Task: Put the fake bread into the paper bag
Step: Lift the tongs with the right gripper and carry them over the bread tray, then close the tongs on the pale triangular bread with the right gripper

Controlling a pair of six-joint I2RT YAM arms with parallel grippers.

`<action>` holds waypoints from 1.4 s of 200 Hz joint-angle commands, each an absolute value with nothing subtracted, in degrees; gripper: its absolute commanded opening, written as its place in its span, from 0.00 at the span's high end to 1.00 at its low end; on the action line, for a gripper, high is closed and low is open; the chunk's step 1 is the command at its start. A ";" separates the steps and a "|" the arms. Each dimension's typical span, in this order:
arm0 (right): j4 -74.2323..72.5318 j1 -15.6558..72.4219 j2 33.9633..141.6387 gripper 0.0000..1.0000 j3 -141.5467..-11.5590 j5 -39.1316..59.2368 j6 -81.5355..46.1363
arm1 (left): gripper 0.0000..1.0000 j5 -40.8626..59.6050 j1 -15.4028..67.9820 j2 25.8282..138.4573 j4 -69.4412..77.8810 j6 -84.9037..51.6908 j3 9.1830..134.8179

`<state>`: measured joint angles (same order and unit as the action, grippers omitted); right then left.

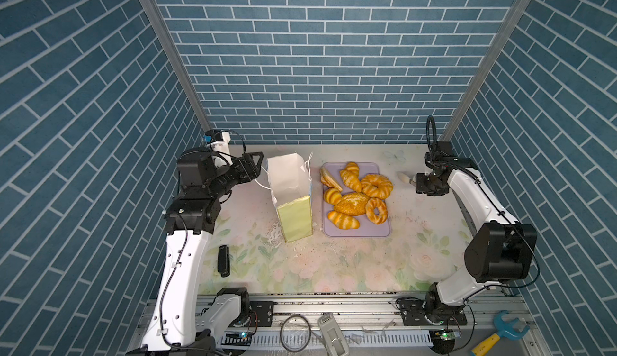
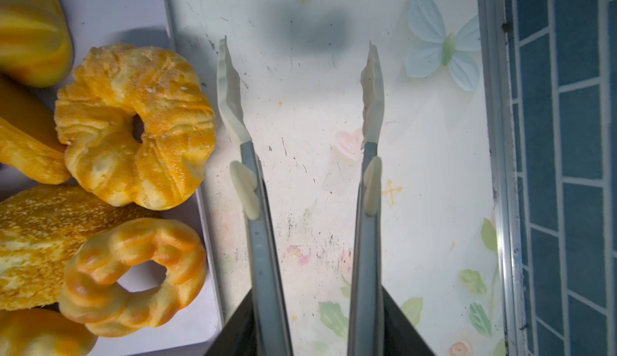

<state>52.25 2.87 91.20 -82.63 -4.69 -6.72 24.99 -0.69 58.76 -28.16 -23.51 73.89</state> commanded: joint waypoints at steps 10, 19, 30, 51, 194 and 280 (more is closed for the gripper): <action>56.15 3.81 86.68 0.49 -87.28 -5.60 -4.45 | 0.27 22.09 0.84 59.74 -29.62 -20.57 74.61; 57.18 4.23 86.14 0.49 -88.84 -5.09 -4.36 | 0.27 20.96 1.81 59.90 -30.90 -19.41 75.16; 58.27 5.20 85.74 0.49 -90.71 -4.70 -3.76 | 0.27 19.53 2.90 59.98 -32.18 -18.12 75.68; 59.62 8.77 85.20 0.49 -93.96 -4.61 -2.36 | 0.27 18.16 3.69 60.01 -33.62 -17.29 76.41; 56.61 34.44 103.69 0.51 -110.73 -4.97 4.31 | 0.27 3.81 9.76 56.78 -46.27 -14.85 79.83; 56.51 37.13 111.20 0.48 -112.78 -4.44 4.66 | 0.27 4.71 9.71 55.54 -45.35 -15.11 77.93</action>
<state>57.36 36.47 110.08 -110.83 -4.58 3.05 4.78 9.41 55.66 -45.34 -15.44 78.65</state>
